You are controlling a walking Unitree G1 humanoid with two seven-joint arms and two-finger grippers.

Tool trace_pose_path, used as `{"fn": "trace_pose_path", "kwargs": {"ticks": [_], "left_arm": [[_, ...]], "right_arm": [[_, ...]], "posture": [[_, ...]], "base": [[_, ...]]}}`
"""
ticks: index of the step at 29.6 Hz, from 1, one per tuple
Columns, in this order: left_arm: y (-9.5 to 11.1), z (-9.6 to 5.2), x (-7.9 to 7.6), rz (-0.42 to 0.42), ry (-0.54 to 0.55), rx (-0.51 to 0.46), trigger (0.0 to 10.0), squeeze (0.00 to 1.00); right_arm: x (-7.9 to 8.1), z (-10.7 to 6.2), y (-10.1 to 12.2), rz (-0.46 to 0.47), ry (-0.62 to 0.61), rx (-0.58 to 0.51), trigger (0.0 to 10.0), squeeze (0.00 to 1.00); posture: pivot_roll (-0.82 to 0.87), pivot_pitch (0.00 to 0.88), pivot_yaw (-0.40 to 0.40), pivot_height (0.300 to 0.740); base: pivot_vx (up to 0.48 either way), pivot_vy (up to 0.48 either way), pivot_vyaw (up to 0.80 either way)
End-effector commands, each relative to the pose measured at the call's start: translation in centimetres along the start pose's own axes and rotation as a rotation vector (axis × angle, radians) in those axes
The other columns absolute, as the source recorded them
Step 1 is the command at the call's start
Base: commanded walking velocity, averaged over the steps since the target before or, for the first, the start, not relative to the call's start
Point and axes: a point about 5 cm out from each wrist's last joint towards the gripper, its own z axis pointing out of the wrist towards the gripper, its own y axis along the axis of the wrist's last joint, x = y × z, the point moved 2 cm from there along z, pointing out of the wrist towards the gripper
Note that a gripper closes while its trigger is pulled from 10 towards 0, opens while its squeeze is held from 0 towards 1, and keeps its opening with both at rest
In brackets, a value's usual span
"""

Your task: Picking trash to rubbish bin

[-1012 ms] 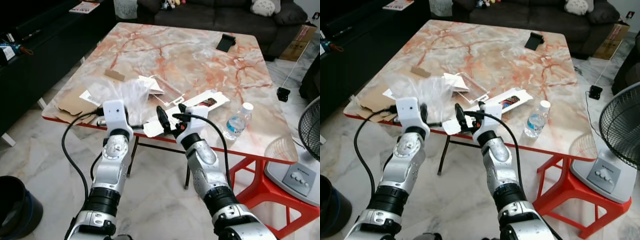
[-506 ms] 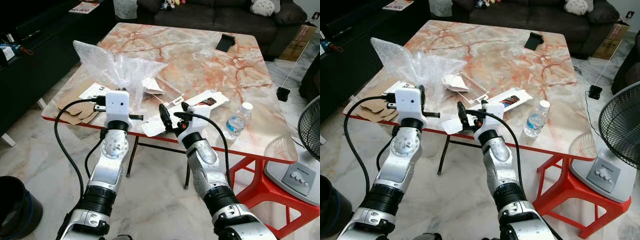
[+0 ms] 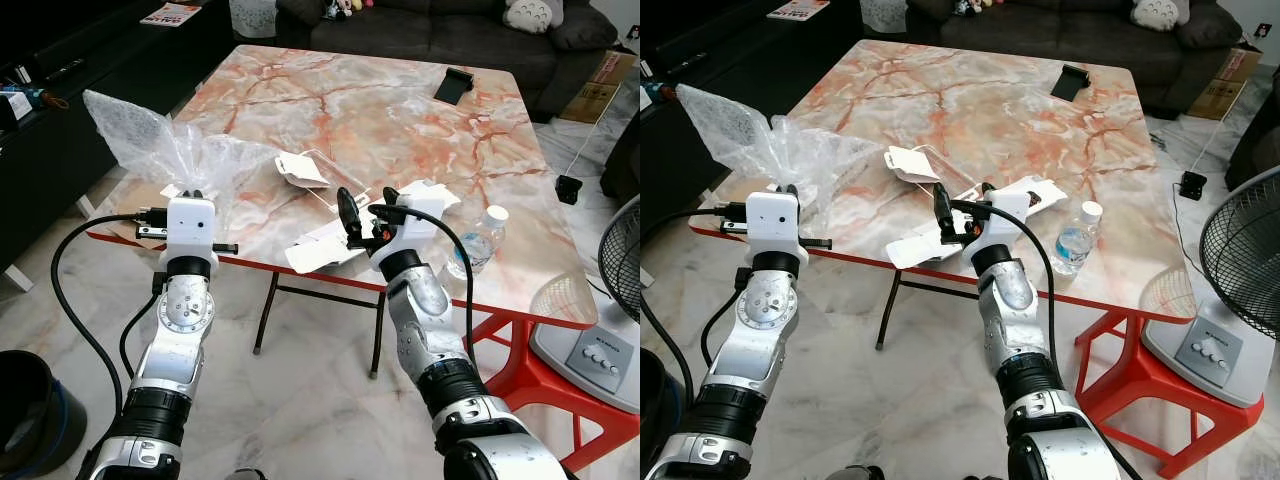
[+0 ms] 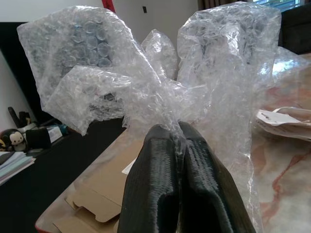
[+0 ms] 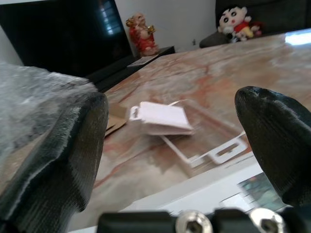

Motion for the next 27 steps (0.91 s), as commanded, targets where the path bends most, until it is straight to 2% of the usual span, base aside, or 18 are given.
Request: {"fn": "trace_pose_path", "kwargs": {"ticks": [1, 6, 12, 14, 17, 22, 27], "left_arm": [[0.4, -0.2, 0.2, 0.003, 0.01, -0.023, 10.0, 0.0], [0.4, -0.3, -0.4, -0.005, -0.004, -0.021, 10.0, 0.0], [0.4, -0.4, -0.5, -0.007, -0.006, -0.019, 10.0, 0.0], [0.5, -0.3, -0.9, -0.015, -0.013, -0.02, 10.0, 0.0], [0.6, -0.4, -1.0, -0.022, -0.014, -0.022, 10.0, 0.0], [0.5, -0.4, -0.9, -0.023, -0.017, -0.019, 10.0, 0.0], [0.0, -0.6, -0.7, -0.048, -0.007, 0.0, 10.0, 0.0]], "right_arm": [[-0.2, 0.5, 1.2, -0.034, -0.009, -0.038, 10.0, 0.0], [-0.2, 0.5, 1.5, -0.017, 0.001, -0.051, 10.0, 0.0], [-0.1, 0.5, 1.6, -0.032, 0.014, -0.052, 10.0, 0.0], [-0.5, 0.7, 2.0, -0.069, -0.015, -0.068, 10.0, 0.0], [-0.1, 0.9, 2.4, -0.072, 0.006, -0.082, 10.0, 0.0], [-0.1, 0.8, 2.3, -0.033, 0.0, -0.082, 10.0, 0.0], [-0.4, 0.7, 1.9, -0.052, -0.031, -0.064, 10.0, 0.0]], "posture": [[0.14, 0.108, -0.036, 0.728], [0.14, 0.109, -0.036, 0.728], [0.14, 0.109, -0.036, 0.728], [0.14, 0.11, -0.04, 0.728], [0.13, 0.109, -0.037, 0.728], [0.14, 0.108, -0.035, 0.728], [0.13, 0.103, -0.032, 0.728]], "base": [[0.0, 0.0, 0.0], [0.0, 0.0, 0.0], [0.0, 0.0, 0.0], [0.0, 0.0, 0.0], [0.0, 0.0, 0.0], [0.0, 0.0, 0.0], [0.0, 0.0, 0.0]]}}
